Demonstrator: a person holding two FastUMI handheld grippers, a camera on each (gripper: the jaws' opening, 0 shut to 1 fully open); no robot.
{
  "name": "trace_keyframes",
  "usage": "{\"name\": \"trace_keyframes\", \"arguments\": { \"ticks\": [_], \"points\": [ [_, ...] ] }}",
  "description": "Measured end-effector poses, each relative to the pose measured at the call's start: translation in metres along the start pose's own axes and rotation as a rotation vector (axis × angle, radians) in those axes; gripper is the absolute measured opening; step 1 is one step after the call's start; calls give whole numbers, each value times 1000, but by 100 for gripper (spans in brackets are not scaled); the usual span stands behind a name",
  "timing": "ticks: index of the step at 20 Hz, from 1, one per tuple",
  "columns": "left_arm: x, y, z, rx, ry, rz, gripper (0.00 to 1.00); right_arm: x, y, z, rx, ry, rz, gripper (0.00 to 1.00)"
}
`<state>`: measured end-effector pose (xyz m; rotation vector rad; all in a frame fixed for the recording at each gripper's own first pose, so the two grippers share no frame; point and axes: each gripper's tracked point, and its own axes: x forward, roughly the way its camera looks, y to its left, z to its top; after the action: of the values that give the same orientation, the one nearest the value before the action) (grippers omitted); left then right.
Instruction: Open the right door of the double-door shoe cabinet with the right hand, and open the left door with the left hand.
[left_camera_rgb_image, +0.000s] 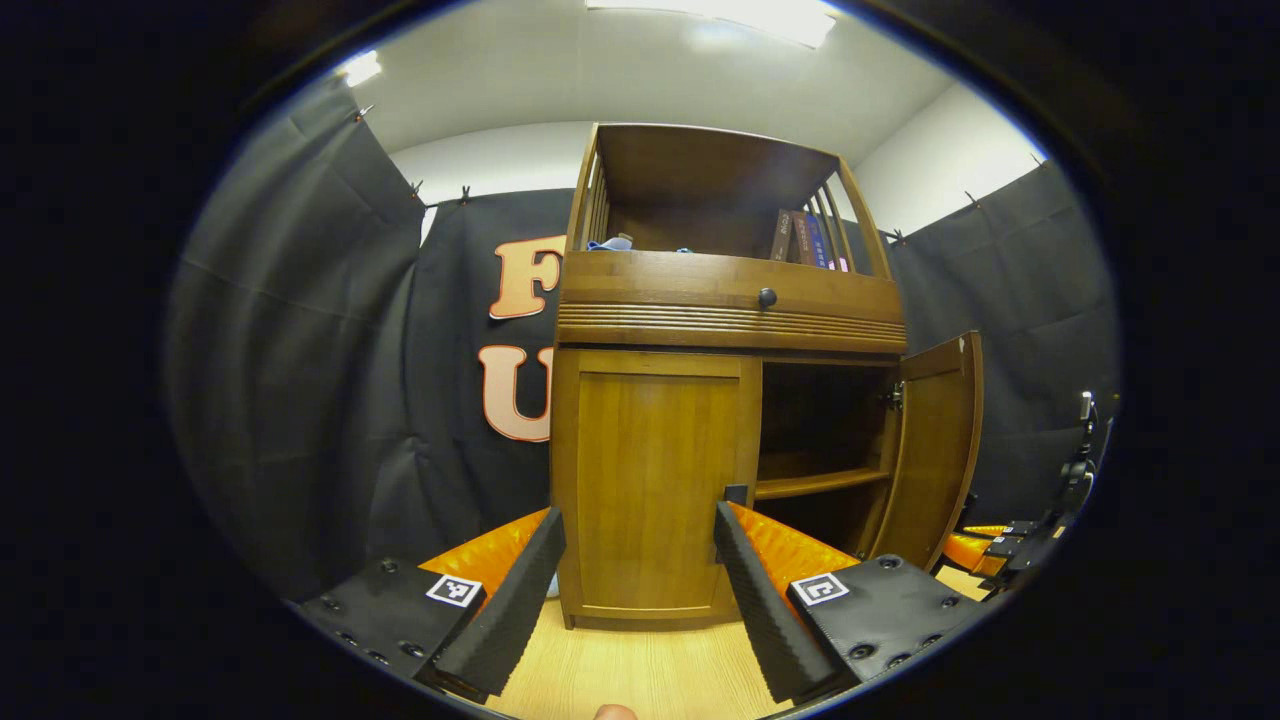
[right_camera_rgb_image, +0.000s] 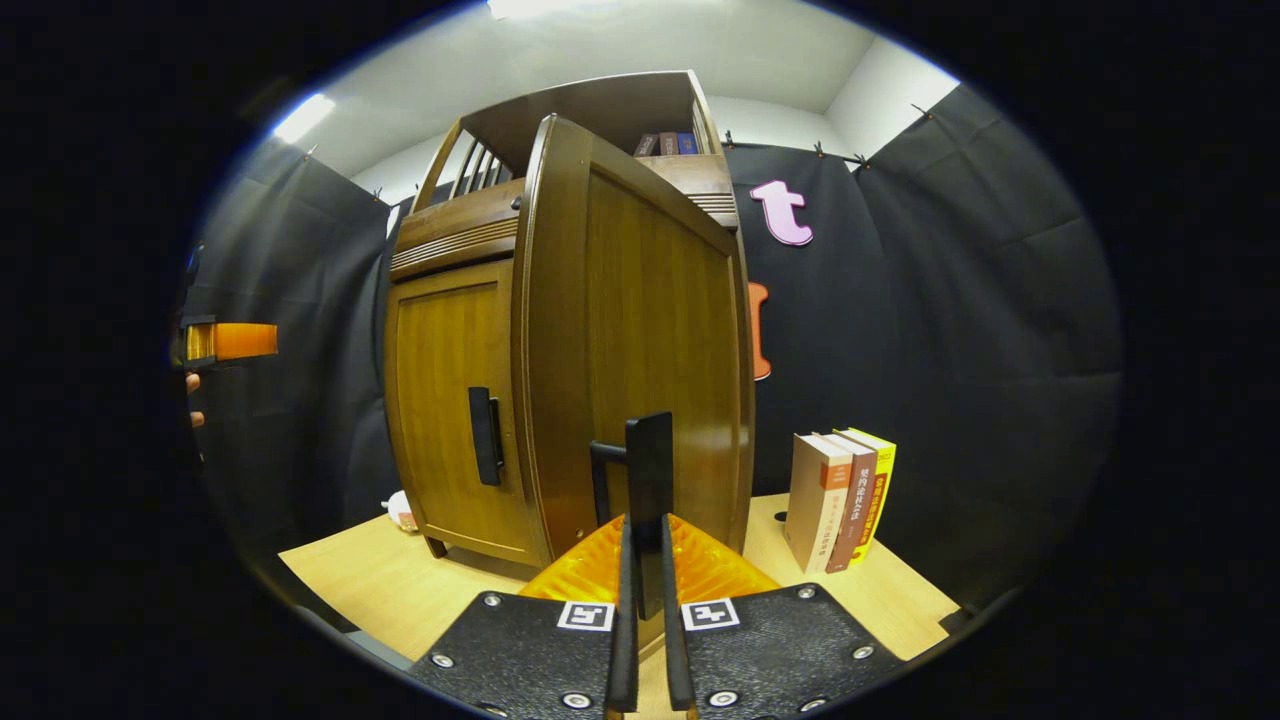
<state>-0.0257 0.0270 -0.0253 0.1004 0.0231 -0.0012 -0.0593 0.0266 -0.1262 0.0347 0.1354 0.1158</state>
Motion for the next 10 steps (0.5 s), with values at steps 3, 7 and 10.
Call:
{"name": "trace_keyframes", "arguments": {
  "ticks": [3,7,10],
  "points": [
    [1,-2,1,5,-6,8,94,-9,-18,1,-21,-10,-21,9],
    [1,-5,-1,15,-6,6,96,-13,-38,0,-25,-18,-38,9],
    [3,-12,-3,6,-2,-6,98,-15,-47,1,-41,-17,-38,9]
  ]
}}
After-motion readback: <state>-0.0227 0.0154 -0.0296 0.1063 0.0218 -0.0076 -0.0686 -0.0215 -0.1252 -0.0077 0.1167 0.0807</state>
